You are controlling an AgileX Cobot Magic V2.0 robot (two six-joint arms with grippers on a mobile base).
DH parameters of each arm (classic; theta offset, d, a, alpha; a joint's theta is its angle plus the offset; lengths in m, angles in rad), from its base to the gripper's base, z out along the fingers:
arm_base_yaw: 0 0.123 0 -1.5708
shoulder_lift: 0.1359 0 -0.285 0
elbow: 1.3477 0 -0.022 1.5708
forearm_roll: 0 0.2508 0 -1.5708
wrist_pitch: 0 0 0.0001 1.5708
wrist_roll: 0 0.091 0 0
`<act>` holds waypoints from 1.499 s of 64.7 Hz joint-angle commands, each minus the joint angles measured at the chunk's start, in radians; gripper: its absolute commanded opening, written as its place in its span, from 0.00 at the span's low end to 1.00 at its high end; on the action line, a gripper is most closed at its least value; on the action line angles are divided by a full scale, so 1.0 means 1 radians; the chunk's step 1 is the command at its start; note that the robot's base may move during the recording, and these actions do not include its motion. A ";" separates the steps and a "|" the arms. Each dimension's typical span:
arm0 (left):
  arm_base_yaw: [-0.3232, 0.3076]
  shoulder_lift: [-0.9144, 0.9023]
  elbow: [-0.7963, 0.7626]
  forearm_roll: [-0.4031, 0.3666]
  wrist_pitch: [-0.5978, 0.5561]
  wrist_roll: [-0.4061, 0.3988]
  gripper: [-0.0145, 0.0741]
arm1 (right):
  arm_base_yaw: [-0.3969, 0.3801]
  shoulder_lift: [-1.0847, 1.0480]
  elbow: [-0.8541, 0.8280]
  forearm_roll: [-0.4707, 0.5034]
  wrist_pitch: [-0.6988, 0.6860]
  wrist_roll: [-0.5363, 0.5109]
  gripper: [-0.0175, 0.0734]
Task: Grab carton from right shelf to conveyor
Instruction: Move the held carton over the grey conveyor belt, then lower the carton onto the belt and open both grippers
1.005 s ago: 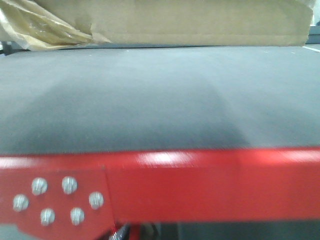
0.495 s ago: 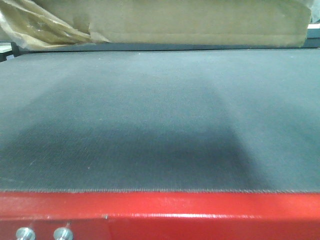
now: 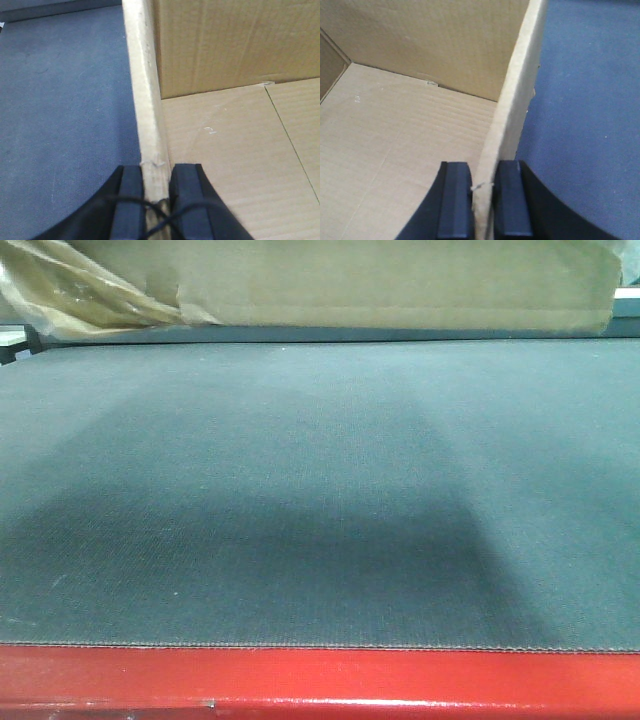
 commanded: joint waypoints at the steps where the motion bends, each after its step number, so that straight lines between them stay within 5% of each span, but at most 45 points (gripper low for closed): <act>1: 0.011 -0.013 -0.002 0.113 -0.016 0.014 0.14 | -0.004 -0.022 -0.008 -0.029 -0.004 -0.021 0.12; 45: 0.011 -0.013 -0.002 0.108 -0.034 0.014 0.14 | -0.004 -0.022 -0.008 -0.024 -0.011 -0.021 0.12; 57: 0.031 0.036 0.006 -0.050 -0.052 0.014 0.14 | -0.005 0.011 -0.008 -0.072 -0.013 -0.021 0.12; 73: 0.035 0.161 0.099 -0.119 -0.189 0.014 0.14 | -0.010 0.157 -0.008 -0.179 -0.038 -0.021 0.12; 97: 0.035 0.338 0.136 -0.107 -0.340 0.014 0.14 | -0.136 0.397 -0.008 -0.168 -0.112 -0.019 0.12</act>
